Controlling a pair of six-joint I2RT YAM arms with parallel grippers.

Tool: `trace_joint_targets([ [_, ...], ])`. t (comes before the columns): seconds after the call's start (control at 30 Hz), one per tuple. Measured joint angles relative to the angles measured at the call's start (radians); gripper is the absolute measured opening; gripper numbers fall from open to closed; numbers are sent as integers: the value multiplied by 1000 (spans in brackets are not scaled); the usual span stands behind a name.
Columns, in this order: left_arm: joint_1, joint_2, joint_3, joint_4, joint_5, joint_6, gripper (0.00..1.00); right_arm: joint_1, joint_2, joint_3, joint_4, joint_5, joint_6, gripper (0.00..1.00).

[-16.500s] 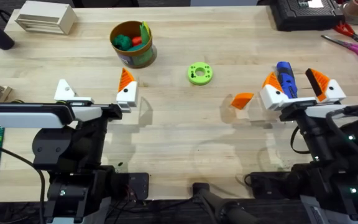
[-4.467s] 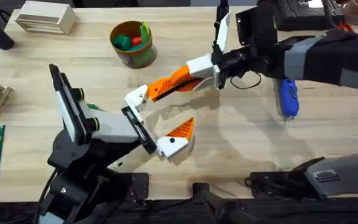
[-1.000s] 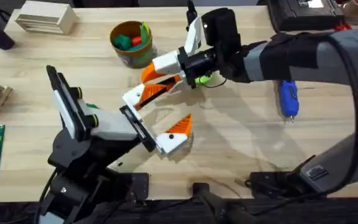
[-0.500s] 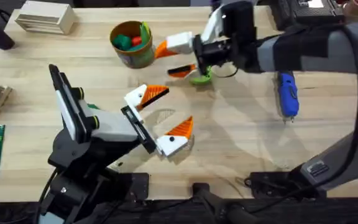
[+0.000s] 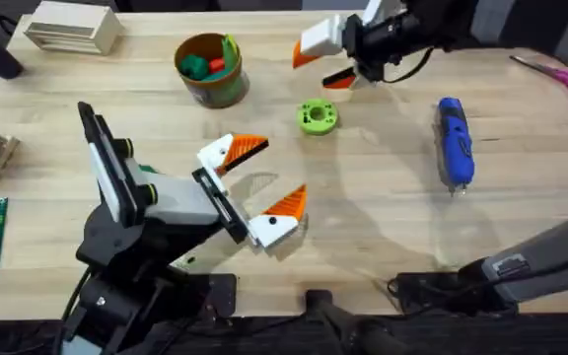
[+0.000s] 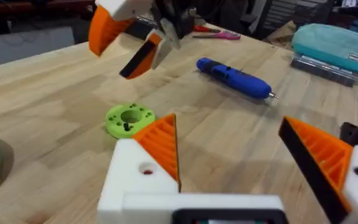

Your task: Pick up the gripper from the table and insert it into the empty holder that is missing its gripper. Then pick up a screw, insert it into the mounting hole, and use the screwdriver to tighten it. Finally, clean up the table by picking up the vegetable and placing it into the bucket.

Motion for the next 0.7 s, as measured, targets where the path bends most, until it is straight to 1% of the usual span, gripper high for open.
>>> trace_joint_targets([
  [0.13, 0, 0, 0, 0, 0, 0, 987, 68, -16, 45, -153, 224, -165, 847],
  [0.23, 0, 0, 0, 0, 0, 0, 987, 135, -9, 46, -213, 379, -266, 837],
  [0.33, 0, 0, 0, 0, 0, 0, 987, 195, 8, 46, -221, 489, -332, 790],
  [0.4, 0, 0, 0, 0, 0, 0, 987, 227, 22, 46, -216, 535, -357, 771],
  [0.43, 0, 0, 0, 0, 0, 0, 987, 261, 44, 46, -205, 578, -383, 710],
  [0.47, 0, 0, 0, 0, 0, 0, 987, 272, 51, 46, -204, 588, -389, 658],
  [0.7, 0, 0, 0, 0, 0, 0, 987, 321, 96, 46, -188, 617, -410, 343],
])
